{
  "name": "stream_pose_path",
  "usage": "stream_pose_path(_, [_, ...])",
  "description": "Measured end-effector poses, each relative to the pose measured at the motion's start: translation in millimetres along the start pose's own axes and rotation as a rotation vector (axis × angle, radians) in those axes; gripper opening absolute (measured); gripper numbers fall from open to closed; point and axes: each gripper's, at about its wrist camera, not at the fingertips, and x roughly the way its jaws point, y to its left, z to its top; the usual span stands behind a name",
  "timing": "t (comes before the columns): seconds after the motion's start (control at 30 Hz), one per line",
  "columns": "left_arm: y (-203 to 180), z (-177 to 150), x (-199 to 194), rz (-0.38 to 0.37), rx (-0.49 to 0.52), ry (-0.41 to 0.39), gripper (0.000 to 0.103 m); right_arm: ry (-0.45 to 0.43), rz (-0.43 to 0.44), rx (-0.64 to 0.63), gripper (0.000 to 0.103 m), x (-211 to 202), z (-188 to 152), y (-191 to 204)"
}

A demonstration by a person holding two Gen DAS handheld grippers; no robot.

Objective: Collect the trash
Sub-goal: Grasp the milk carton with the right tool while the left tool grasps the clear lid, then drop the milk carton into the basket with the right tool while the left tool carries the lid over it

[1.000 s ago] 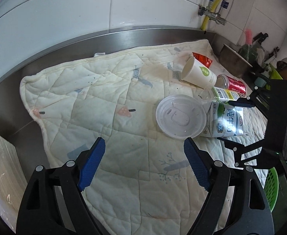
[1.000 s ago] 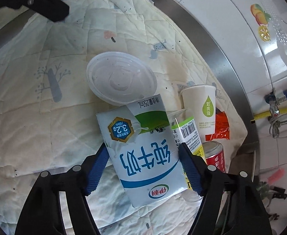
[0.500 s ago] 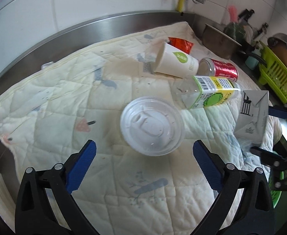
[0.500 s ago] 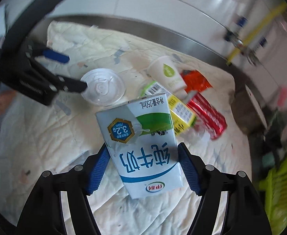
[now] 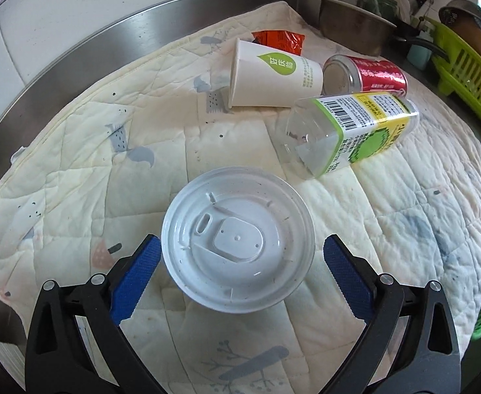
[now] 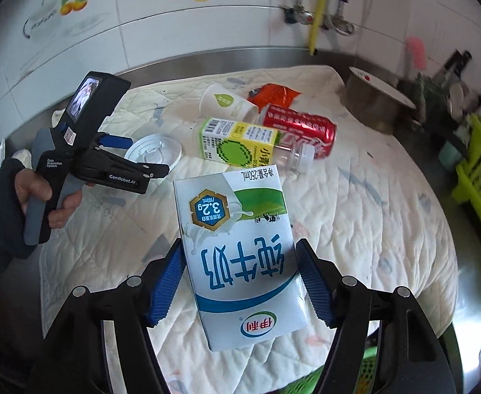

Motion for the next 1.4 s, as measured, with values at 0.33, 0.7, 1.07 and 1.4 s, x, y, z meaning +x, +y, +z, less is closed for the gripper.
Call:
stream_pose_path(0.33, [0.6, -0.5, 2.3, -0.001, 0.011, -0.019, 0.092, -0.016, 0.008, 0.138, 0.065, -15.8, -17.9, -12.0])
stream_pose_path(0.7, [-16.3, -15.6, -47.4, -0.062, -0.01, -0.092, 0.091, -0.047, -0.091, 0.275, 0.065, -55.2, -61.6, -46.4])
stream_pose_path(1.07, [-134.3, -26.7, -117.2, -0.273, 0.143, -0.191, 0.091, 0.024, -0.327, 0.517, 0.066, -101.3, -166.6, -125.8])
stream_pose_path(1.4, [-257.7, -45.5, -131.8, -0.416, 0.319, -0.171, 0.091, 0.061, -0.397, 0.639, 0.077, -120.6, -235.6, -156.8])
